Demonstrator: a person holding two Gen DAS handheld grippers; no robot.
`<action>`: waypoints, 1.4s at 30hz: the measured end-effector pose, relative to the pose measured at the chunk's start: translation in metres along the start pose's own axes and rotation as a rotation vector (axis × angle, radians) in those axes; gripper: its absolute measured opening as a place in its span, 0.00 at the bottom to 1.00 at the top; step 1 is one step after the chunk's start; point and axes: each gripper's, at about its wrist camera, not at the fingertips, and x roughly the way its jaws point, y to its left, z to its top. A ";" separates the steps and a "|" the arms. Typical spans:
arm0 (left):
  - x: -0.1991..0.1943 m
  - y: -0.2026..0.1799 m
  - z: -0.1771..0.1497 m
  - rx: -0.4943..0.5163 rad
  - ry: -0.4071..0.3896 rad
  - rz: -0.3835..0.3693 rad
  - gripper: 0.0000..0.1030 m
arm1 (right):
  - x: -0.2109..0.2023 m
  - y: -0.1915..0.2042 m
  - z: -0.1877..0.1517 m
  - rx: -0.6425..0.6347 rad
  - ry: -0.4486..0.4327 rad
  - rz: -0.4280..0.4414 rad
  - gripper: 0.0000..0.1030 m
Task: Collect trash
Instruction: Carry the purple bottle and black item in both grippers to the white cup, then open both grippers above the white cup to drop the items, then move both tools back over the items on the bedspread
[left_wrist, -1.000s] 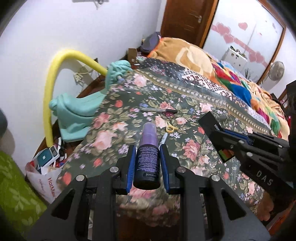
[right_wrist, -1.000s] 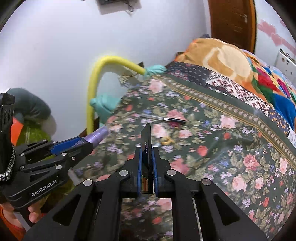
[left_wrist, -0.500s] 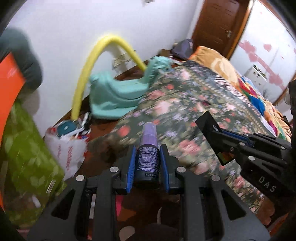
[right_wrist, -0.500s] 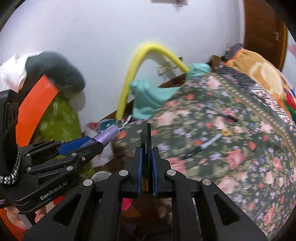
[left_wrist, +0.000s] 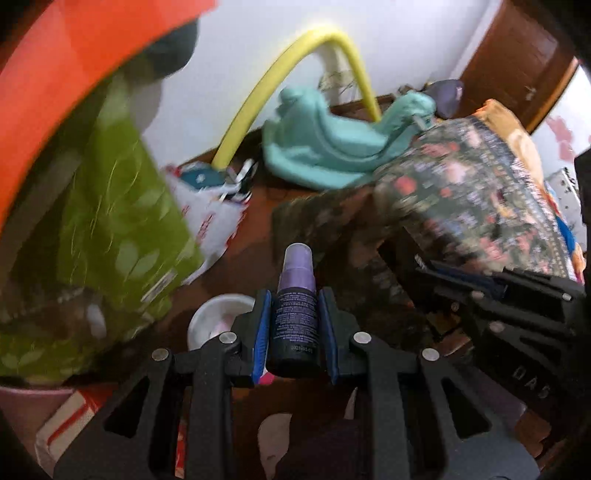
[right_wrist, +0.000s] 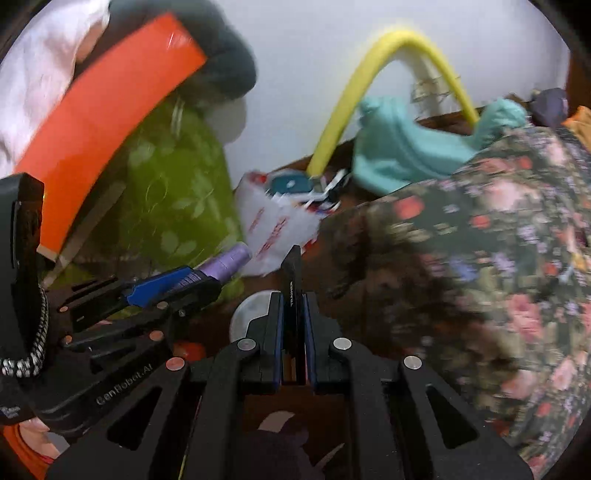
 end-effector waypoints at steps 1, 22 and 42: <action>0.009 0.010 -0.006 -0.014 0.024 0.008 0.25 | 0.007 0.004 0.000 -0.004 0.016 0.007 0.09; 0.073 0.109 -0.051 -0.224 0.156 0.054 0.28 | 0.107 0.058 0.016 -0.087 0.260 0.079 0.27; 0.042 0.055 -0.034 -0.106 0.126 0.036 0.28 | 0.036 0.026 0.009 -0.074 0.143 0.017 0.32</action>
